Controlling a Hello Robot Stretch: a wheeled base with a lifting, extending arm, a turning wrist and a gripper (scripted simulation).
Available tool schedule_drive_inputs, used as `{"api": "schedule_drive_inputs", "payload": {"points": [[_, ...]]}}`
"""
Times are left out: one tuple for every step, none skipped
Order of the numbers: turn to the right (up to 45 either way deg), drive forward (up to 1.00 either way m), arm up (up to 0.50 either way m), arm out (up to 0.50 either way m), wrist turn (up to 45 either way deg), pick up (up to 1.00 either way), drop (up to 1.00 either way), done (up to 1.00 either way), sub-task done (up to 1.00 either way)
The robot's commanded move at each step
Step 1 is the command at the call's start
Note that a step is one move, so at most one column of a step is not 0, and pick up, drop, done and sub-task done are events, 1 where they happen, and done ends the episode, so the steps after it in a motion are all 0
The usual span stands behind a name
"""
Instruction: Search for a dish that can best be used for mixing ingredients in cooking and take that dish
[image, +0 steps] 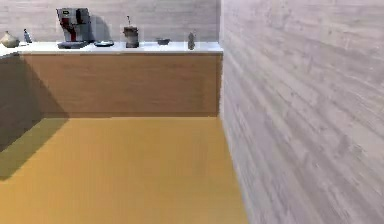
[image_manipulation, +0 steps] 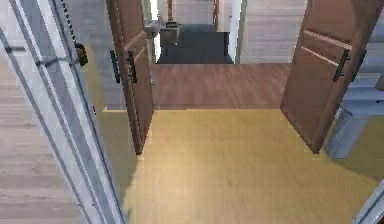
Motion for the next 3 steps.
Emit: {"api": "schedule_drive_inputs", "payload": {"points": [[0.0,1.00,0.00,0.00,0.0,0.00,0.00,0.00,0.00],[0.0,1.00,0.00,0.00,0.0,0.00,0.00,0.00,0.00],[12.0,0.00,0.00,0.00,0.0,0.00,0.00,0.00,0.00]]}}
